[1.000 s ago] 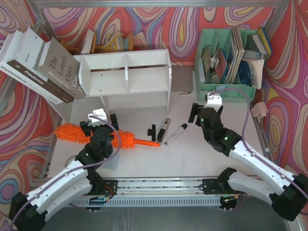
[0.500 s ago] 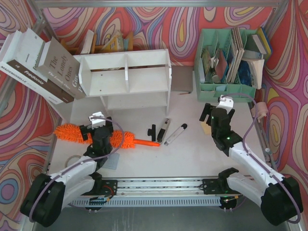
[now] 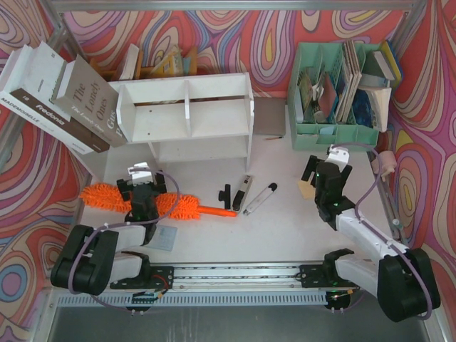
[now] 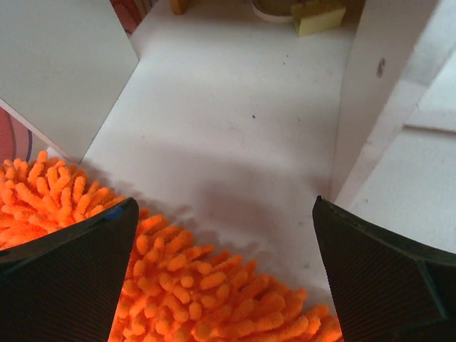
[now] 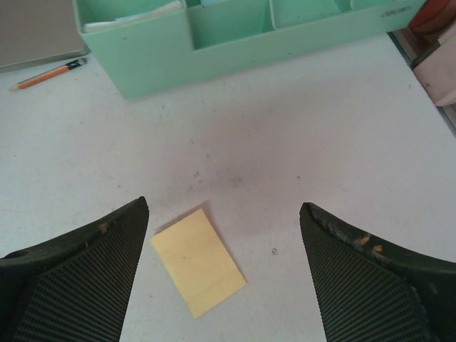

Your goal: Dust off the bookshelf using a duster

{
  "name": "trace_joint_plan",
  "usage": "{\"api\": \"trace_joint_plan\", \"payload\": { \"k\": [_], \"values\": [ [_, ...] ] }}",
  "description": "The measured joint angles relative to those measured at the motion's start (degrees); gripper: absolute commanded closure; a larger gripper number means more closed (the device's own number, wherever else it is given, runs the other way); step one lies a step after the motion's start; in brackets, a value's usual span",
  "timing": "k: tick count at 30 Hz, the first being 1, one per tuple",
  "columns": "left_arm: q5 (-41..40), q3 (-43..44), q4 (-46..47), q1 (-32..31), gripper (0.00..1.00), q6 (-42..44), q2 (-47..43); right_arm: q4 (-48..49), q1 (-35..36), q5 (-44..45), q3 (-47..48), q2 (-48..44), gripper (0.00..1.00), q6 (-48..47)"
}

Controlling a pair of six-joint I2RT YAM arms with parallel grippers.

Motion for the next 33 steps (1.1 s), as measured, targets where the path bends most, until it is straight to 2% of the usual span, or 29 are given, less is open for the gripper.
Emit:
{"api": "trace_joint_plan", "payload": {
  "k": [7, 14, 17, 22, 27, 33],
  "values": [
    [4.33, 0.00, 4.33, 6.45, 0.02, -2.58, 1.49, 5.53, -2.21, 0.13, -3.30, 2.49, 0.22, -0.15],
    [12.63, -0.09, 14.36, 15.80, 0.02, -8.31, 15.76, 14.10, -4.68, 0.02, -6.97, 7.17, 0.22, -1.14],
    [15.13, -0.09, 16.79, 16.70, 0.02, -9.55, 18.08, 18.78, -5.55, -0.13, -8.59, 10.14, 0.22, -1.99],
    [16.76, 1.14, 16.17, 17.00, 0.02, -10.84, 17.14, 27.50, -6.36, -1.92, -10.23, 15.80, 0.20, -3.98],
    [17.31, 2.10, 15.45, 17.00, 0.01, -11.47, 16.44, 36.68, -6.69, -7.78, -10.27, 21.59, 0.20, -7.76],
    [17.68, 2.91, 12.74, 17.00, 0.02, -11.58, 16.22, 41.31, -7.50, -16.46, -8.90, 25.68, 0.19, -11.65]
  ]
}}
